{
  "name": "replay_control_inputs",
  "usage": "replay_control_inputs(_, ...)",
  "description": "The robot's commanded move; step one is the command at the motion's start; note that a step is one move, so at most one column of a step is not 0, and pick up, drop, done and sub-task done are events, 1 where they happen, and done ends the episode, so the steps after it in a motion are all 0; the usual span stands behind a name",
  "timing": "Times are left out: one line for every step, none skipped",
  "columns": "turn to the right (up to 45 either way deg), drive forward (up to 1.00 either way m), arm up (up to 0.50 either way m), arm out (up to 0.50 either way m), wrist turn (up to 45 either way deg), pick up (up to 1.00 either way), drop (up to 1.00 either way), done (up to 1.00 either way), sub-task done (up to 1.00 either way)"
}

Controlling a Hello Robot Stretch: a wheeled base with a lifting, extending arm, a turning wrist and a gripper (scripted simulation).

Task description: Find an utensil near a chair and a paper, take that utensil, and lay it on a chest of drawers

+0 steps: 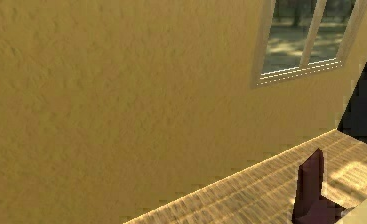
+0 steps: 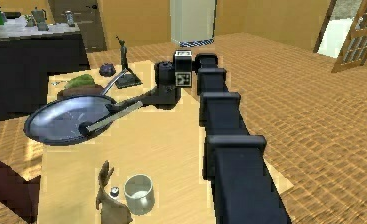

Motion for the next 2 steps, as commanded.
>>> replay_control_inputs(0.0,0.0,0.0,0.0,-45.0,0.0,0.0,0.0,0.0)
replay_control_inputs(0.0,0.0,0.0,0.0,-12.0,0.0,0.0,0.0,0.0)
